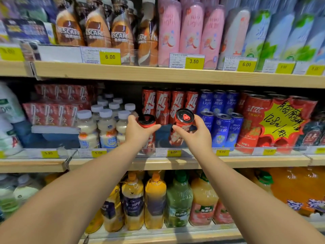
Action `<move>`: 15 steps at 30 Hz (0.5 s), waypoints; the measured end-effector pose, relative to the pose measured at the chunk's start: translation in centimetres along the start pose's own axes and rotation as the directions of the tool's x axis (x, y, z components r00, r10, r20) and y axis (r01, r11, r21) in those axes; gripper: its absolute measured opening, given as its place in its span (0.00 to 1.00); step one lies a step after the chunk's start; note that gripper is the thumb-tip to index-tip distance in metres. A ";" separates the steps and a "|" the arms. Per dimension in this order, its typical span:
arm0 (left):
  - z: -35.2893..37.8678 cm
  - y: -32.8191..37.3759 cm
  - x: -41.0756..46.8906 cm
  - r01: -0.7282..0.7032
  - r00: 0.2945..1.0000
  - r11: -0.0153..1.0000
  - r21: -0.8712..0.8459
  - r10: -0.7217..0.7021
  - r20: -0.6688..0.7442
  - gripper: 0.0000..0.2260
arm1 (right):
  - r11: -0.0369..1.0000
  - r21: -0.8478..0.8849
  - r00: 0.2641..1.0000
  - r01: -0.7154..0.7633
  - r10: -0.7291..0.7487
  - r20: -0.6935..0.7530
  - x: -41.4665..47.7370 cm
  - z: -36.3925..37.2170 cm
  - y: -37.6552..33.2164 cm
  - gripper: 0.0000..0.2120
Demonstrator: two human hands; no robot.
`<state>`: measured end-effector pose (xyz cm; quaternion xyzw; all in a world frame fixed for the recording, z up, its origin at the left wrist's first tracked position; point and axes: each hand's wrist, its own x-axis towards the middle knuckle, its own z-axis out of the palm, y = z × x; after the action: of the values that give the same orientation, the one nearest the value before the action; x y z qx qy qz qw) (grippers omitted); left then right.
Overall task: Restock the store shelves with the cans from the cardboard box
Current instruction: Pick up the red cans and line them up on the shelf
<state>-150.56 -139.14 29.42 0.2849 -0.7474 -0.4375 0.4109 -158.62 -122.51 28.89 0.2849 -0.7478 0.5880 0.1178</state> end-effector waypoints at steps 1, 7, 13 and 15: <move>0.1 0.0 0.3 0.025 1.000 1.000 0.017 -0.025 -0.006 0.32 | 1.000 -0.017 1.000 -0.015 0.015 0.001 0.4 0.5 0.1 0.33; 0.9 -0.4 1.1 0.068 0.990 0.993 0.098 -0.079 0.117 0.27 | 0.986 -0.102 0.990 -0.131 0.135 0.038 2.3 3.3 0.0 0.33; 0.9 -2.0 0.8 0.055 0.989 0.996 0.065 -0.063 0.133 0.19 | 0.979 -0.091 0.979 -0.181 0.189 0.077 2.9 5.7 0.6 0.34; 0.7 -2.1 0.8 0.044 0.987 0.995 0.090 -0.057 0.148 0.16 | 0.976 -0.087 0.976 -0.198 0.204 0.074 2.9 6.1 1.0 0.33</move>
<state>-151.43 -140.38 27.67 0.2874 -0.7871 -0.4353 0.3292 -160.58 -129.00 27.85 0.2269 -0.7997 0.5546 0.0379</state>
